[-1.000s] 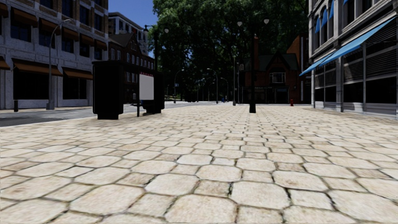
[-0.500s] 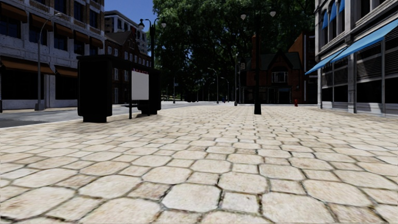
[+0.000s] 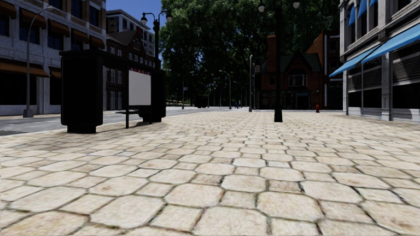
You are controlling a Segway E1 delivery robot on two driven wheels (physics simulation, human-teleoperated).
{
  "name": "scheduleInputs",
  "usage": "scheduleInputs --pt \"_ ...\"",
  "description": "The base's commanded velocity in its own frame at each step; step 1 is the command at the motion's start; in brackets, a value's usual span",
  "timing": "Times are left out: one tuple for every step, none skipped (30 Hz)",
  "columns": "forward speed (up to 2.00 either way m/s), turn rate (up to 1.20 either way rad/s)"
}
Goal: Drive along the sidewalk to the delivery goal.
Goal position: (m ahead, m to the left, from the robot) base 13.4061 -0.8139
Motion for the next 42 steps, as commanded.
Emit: scheduleInputs --pt "2.0 0.0" --pt "2.0 0.0" --pt "2.0 0.0" --pt "2.0 0.0" --pt "2.0 0.0" --pt "2.0 0.0" --pt "2.0 0.0" --pt "2.0 0.0" --pt "2.0 0.0" --pt "2.0 0.0" --pt "2.0 0.0" --pt "2.0 0.0" --pt "2.0 0.0" --pt "2.0 0.0" --pt "2.0 0.0" --pt "2.0 0.0" --pt "2.0 0.0" --pt "2.0 0.0" --pt "2.0 0.0" --pt "2.0 0.0" --pt "2.0 0.0" --pt "2.0 0.0" --pt "2.0 0.0" --pt "2.0 0.0" --pt "2.0 0.0" --pt "2.0 0.0" --pt "2.0 0.0" --pt "2.0 0.0" --pt "2.0 0.0" --pt "2.0 0.0" --pt "2.0 0.0" --pt "2.0 0.0" --pt "2.0 0.0" --pt "2.0 0.0" --pt "2.0 0.0" --pt "2.0 0.0" --pt "2.0 0.0" --pt "2.0 0.0" --pt "2.0 0.0" --pt "2.0 0.0" --pt "2.0 0.0" --pt "2.0 0.0"
